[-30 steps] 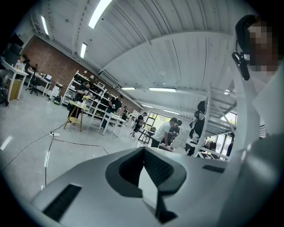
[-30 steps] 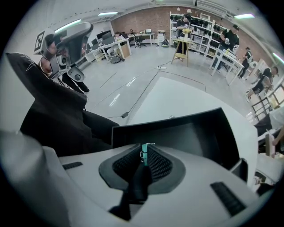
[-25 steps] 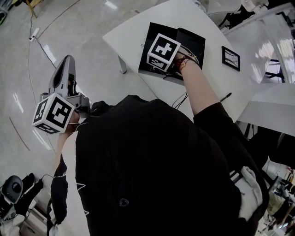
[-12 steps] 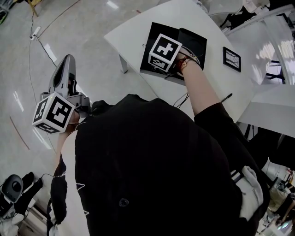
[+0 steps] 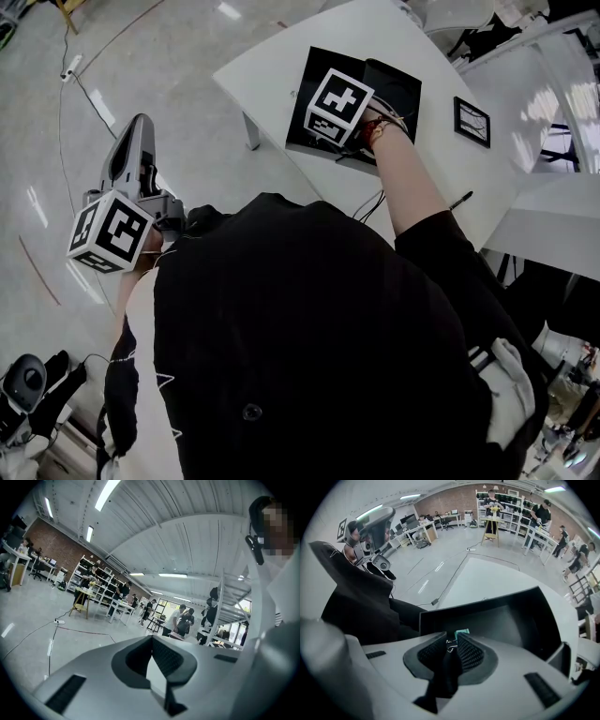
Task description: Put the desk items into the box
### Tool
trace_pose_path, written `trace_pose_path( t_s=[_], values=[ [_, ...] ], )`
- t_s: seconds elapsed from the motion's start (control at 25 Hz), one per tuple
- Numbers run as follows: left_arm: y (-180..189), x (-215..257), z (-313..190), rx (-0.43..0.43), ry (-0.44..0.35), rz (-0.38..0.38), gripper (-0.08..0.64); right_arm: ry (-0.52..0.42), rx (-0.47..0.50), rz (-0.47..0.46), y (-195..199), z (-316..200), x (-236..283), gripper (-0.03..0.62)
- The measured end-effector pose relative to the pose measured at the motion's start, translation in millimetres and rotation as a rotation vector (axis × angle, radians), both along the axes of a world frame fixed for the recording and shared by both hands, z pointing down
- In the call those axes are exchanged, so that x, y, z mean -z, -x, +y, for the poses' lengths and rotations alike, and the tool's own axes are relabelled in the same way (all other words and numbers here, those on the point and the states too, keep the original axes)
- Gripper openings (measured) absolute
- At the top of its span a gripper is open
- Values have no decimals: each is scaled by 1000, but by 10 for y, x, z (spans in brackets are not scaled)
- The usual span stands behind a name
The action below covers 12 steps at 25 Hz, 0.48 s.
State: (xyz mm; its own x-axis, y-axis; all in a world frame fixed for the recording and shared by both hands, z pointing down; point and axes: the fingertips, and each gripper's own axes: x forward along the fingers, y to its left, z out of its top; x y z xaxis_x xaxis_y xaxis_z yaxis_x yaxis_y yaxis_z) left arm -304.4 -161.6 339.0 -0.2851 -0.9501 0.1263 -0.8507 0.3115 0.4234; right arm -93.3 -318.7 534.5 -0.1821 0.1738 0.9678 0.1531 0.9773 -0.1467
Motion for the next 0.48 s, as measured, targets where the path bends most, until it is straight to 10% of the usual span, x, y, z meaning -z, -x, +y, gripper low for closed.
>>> trace_pose_path(
  t_s=[0.48],
  values=[
    [51,21,112,15,-7,-9,11,-6,-43,-18,-2,-50,-15,87]
  ],
)
